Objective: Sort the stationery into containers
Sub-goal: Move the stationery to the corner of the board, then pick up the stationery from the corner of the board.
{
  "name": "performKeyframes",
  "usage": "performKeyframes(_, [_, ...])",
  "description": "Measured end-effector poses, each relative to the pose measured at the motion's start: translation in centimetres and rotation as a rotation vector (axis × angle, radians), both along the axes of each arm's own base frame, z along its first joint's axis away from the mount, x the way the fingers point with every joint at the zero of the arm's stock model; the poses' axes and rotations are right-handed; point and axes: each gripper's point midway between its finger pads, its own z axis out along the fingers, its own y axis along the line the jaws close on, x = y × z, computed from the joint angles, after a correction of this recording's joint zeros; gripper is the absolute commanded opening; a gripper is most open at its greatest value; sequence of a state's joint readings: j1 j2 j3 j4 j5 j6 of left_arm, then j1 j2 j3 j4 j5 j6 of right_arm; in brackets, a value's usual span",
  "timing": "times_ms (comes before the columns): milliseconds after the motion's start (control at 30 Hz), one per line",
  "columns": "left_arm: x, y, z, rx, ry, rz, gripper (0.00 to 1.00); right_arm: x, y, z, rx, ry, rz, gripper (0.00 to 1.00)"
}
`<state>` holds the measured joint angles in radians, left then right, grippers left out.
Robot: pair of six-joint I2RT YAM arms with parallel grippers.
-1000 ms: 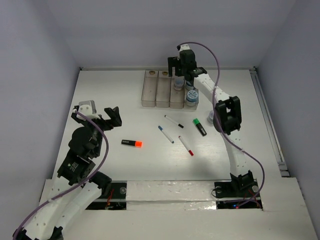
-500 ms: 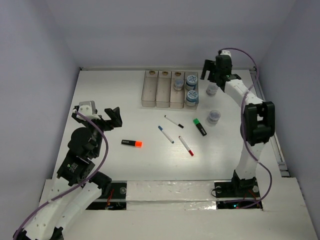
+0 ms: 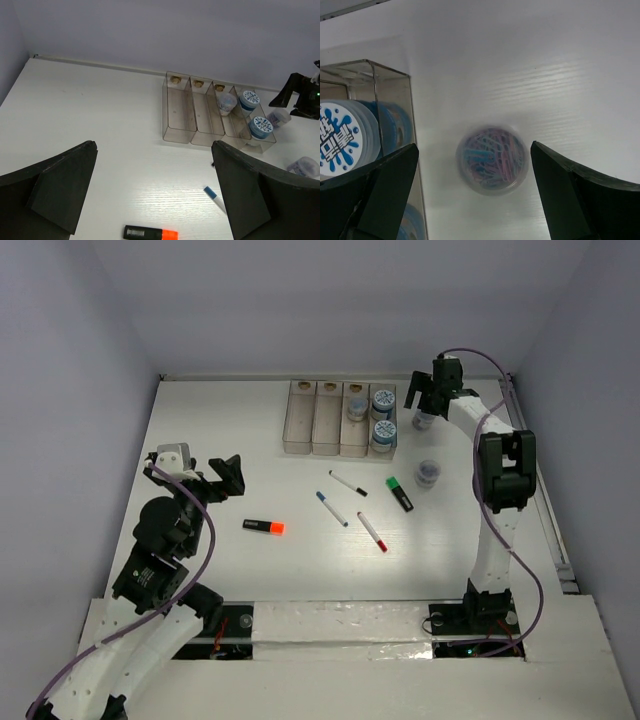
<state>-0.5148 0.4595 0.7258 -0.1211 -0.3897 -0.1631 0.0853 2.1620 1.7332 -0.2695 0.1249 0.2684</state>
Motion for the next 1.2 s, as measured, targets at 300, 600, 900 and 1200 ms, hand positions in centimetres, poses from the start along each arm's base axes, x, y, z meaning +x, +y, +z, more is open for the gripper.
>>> performKeyframes(300, [0.0, -0.1, 0.0, 0.000, 0.001, -0.003, 0.99, 0.5, -0.1, -1.4, -0.018, 0.037, 0.000, 0.85])
performKeyframes(600, [0.1, 0.0, 0.0, 0.001, 0.002, 0.001, 0.99, 0.5, -0.2, -1.4, -0.022, 0.037, -0.005, 0.47])
performKeyframes(900, [0.1, 0.1, 0.0, 0.001, 0.002, 0.002, 0.99, -0.3, -0.4, -0.6, -0.032, 0.034, -0.004, 0.43])
performKeyframes(1200, [0.1, 0.0, 0.0, 0.001, 0.001, 0.000, 0.99, -3.8, 4.5, 12.2, 0.003, -0.207, 0.111, 0.43])
